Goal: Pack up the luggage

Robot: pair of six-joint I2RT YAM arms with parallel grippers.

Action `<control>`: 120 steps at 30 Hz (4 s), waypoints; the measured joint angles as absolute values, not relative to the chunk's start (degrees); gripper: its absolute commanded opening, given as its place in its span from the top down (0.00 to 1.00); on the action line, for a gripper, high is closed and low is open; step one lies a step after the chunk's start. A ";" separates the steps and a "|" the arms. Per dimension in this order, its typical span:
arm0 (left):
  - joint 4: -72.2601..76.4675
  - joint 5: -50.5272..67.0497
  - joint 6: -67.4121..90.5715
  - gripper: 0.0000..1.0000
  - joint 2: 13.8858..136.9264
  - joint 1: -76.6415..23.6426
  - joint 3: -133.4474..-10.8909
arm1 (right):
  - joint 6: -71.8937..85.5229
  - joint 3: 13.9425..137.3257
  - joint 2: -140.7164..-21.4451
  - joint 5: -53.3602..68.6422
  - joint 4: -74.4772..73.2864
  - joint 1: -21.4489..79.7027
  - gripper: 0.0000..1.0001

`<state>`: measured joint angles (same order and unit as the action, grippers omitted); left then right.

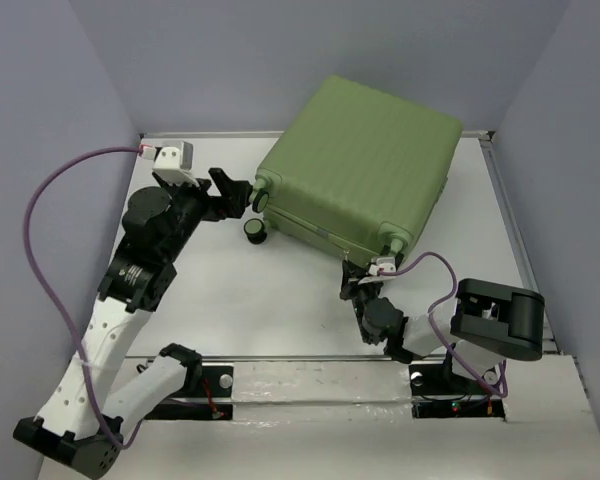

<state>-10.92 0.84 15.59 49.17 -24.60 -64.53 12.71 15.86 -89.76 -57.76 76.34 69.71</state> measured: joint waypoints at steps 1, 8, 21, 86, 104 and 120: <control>-11.18 0.78 14.57 0.01 49.89 -22.37 -61.60 | 12.71 15.81 -89.67 -57.65 76.29 69.71 0.93; -15.14 7.62 9.39 0.01 62.04 -19.14 -53.76 | 12.86 15.79 -89.67 -57.41 76.27 69.71 0.93; -9.87 11.64 4.67 0.01 69.69 -19.00 -59.33 | 13.58 15.57 -89.71 -56.42 76.27 69.34 0.93; 18.76 2.79 54.04 0.94 49.76 -45.65 -28.69 | 38.11 26.35 -100.01 -25.15 73.76 71.77 0.18; 32.51 4.14 60.55 0.16 51.29 -46.65 -22.85 | 29.19 29.54 -58.63 -22.87 17.58 69.32 0.02; 35.81 7.40 60.73 0.01 51.22 -45.06 -22.85 | 20.60 38.96 -69.65 -24.95 22.87 66.35 0.22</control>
<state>35.81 7.40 60.73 51.22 -45.06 -22.85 20.60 38.96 -69.65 -24.95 22.87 66.35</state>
